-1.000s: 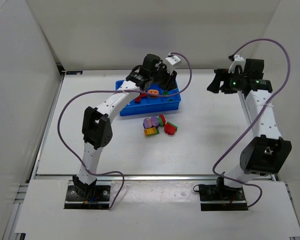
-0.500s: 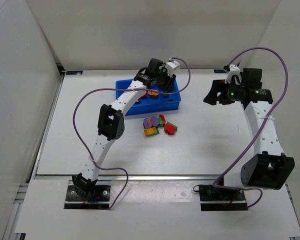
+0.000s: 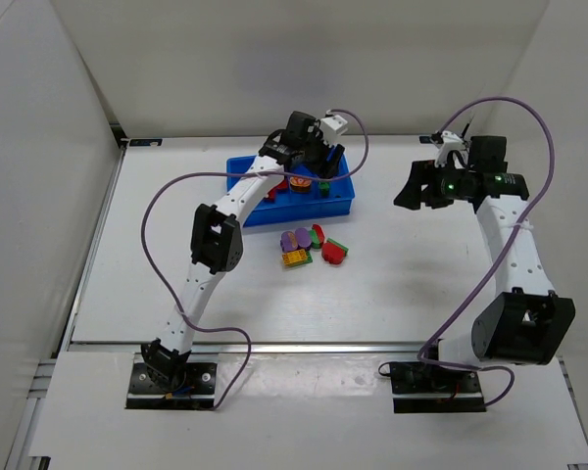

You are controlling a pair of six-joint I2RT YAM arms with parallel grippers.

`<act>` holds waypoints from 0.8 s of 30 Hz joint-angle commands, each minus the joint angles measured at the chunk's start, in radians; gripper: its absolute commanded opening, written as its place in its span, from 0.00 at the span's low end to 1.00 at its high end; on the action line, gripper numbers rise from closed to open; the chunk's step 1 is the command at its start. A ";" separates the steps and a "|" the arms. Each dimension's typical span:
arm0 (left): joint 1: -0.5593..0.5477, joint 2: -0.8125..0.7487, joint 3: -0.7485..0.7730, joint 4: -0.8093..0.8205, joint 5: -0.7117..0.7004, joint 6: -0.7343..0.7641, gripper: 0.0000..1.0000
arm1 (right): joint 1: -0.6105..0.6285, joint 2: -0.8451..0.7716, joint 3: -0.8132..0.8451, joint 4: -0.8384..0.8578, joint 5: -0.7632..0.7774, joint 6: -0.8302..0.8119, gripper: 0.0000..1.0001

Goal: Sort the legos into containers by color

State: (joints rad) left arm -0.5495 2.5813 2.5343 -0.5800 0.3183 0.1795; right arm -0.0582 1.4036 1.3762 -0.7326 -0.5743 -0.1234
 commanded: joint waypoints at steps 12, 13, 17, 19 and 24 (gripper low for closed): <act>0.005 -0.480 -0.018 -0.056 -0.019 -0.061 0.77 | 0.443 -0.051 -0.295 -0.013 0.099 -0.531 0.70; 0.006 -0.516 -0.064 -0.069 -0.016 -0.074 0.77 | 0.455 -0.034 -0.302 0.008 0.106 -0.545 0.69; 0.017 -0.714 -0.241 -0.129 0.008 -0.095 0.77 | 0.465 0.035 -0.299 0.028 0.146 -0.598 0.62; 0.016 -0.837 -0.389 -0.136 -0.004 -0.089 0.77 | 0.452 0.081 -0.258 0.022 0.146 -0.596 0.63; 0.019 -1.044 -0.652 -0.136 -0.103 -0.086 0.77 | 0.471 0.153 -0.189 0.041 0.149 -0.565 0.67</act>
State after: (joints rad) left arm -0.5373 1.5635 2.0163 -0.6472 0.2790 0.1009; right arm 0.4007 1.5375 1.1202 -0.7319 -0.4332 -0.6769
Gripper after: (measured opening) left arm 0.772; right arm 0.667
